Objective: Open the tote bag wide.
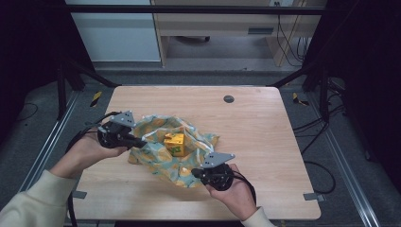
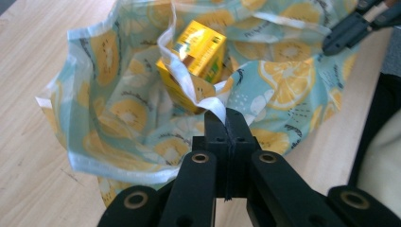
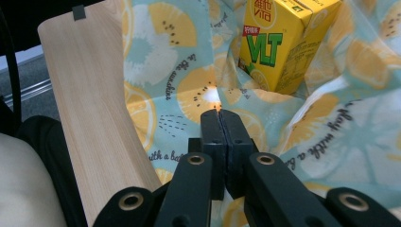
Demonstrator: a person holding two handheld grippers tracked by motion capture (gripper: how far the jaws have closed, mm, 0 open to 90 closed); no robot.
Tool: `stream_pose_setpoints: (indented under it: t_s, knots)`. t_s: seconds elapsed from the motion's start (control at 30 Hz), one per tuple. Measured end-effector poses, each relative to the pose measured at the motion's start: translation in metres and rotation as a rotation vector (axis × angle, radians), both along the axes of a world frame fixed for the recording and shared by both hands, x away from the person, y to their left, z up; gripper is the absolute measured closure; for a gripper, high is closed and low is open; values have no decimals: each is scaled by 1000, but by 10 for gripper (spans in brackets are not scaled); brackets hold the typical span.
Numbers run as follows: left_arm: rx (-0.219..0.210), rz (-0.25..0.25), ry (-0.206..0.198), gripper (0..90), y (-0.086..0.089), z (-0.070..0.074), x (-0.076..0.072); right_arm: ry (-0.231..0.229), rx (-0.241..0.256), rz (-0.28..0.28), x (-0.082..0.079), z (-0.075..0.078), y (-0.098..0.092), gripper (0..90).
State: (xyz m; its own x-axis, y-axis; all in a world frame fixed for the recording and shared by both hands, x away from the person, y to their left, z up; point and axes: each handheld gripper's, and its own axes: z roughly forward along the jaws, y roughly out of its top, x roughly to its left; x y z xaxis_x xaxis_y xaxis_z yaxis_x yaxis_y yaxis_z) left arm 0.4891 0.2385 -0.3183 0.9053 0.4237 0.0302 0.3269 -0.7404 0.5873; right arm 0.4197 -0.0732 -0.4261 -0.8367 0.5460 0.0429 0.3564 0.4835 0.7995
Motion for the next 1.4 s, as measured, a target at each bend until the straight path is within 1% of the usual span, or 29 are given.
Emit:
stream_pose_setpoints:
  t_s: [0.07, 0.17, 0.27, 0.4, 0.43, 0.53, 0.6, 0.67, 0.73, 0.77, 0.8, 0.83, 0.87, 0.9, 0.97, 1.0, 1.03, 1.07, 1.1, 1.13, 1.17, 1.2, 1.23, 1.27, 1.3, 1.37, 1.4]
  knots:
    - [-2, -12, -1, 900, 2, -1, -8, -4, -1, -1, 0, 0, 0, 887]
    - [4, -28, 3, 900, 6, -4, -20, -7, 3, -10, -2, 3, -2, 848]
    - [4, -37, 20, 900, 12, -11, -28, -25, 14, -22, -2, 9, -4, 797]
    - [5, -40, 49, 900, 17, -20, -34, -58, 28, -40, -1, 22, -8, 744]
    - [22, -41, 46, 900, 19, -21, -34, -64, 27, -45, -1, 24, -8, 734]
    - [31, -35, 55, 900, 23, -25, -33, -85, 22, -75, 5, 34, -12, 708]
    - [26, -26, 60, 900, 25, -28, -33, -98, 18, -93, 11, 40, -14, 694]
    - [24, -22, 65, 900, 26, -30, -33, -101, 9, -107, 17, 45, -14, 672]
    - [20, -16, 67, 900, 26, -32, -33, -100, -14, -103, 21, 46, -10, 639]
    - [23, -19, 67, 900, 27, -32, -32, -109, -31, -106, 24, 45, -7, 609]
    - [22, -17, 67, 900, 27, -32, -32, -107, -55, -105, 28, 43, -1, 568]
    - [22, -17, 69, 900, 27, -33, -31, -107, -55, -105, 28, 43, -1, 568]
    - [23, -17, 70, 900, 27, -33, -31, -108, -67, -104, 30, 41, 2, 549]
    - [24, -17, 72, 900, 28, -34, -31, -107, -87, -101, 33, 39, 5, 522]
    - [25, -11, 74, 900, 28, -34, -31, -104, -118, -98, 37, 35, 10, 505]
    - [22, -11, 77, 900, 29, -35, -31, -99, -139, -102, 39, 34, 11, 509]
    - [23, -8, 77, 900, 30, -35, -31, -96, -150, -102, 40, 32, 12, 543]
    - [23, -8, 76, 900, 31, -35, -31, -86, -174, -94, 43, 31, 12, 677]
    - [23, -6, 76, 900, 31, -35, -31, -86, -174, -94, 43, 31, 12, 677]
    - [20, -5, 78, 900, 32, -36, -31, -85, -181, -88, 43, 30, 11, 750]
    - [34, -13, 75, 900, 33, -35, -30, -87, -182, -88, 43, 32, 8, 869]
    - [24, -5, 77, 900, 33, -36, -30, -90, -181, -93, 42, 33, 6, 880]
    - [33, -10, 75, 900, 33, -36, -30, -93, -169, -95, 41, 34, 4, 884]
    - [25, 0, 76, 900, 33, -38, -30, -93, -169, -95, 41, 34, 4, 884]
    - [32, -2, 76, 900, 33, -39, -31, -98, -156, -97, 39, 37, 2, 886]
    - [37, 0, 78, 900, 33, -44, -31, -107, -118, -80, 31, 42, -4, 886]
    - [51, -5, 77, 900, 33, -46, -32, -109, -105, -67, 27, 44, -7, 886]
